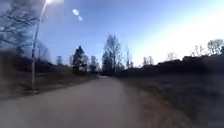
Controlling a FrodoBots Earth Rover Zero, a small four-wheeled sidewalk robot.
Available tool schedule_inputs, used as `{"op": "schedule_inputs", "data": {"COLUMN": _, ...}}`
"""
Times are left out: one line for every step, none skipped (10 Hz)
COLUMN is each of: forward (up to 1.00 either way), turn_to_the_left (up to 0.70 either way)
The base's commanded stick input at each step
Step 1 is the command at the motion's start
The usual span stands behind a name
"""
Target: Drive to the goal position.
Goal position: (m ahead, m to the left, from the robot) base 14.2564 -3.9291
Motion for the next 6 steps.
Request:
{"op": "schedule_inputs", "data": {"forward": 1.0, "turn_to_the_left": 0.0}}
{"op": "schedule_inputs", "data": {"forward": 1.0, "turn_to_the_left": 0.0}}
{"op": "schedule_inputs", "data": {"forward": 1.0, "turn_to_the_left": 0.0}}
{"op": "schedule_inputs", "data": {"forward": 1.0, "turn_to_the_left": 0.0}}
{"op": "schedule_inputs", "data": {"forward": 1.0, "turn_to_the_left": 0.0}}
{"op": "schedule_inputs", "data": {"forward": 1.0, "turn_to_the_left": 0.0}}
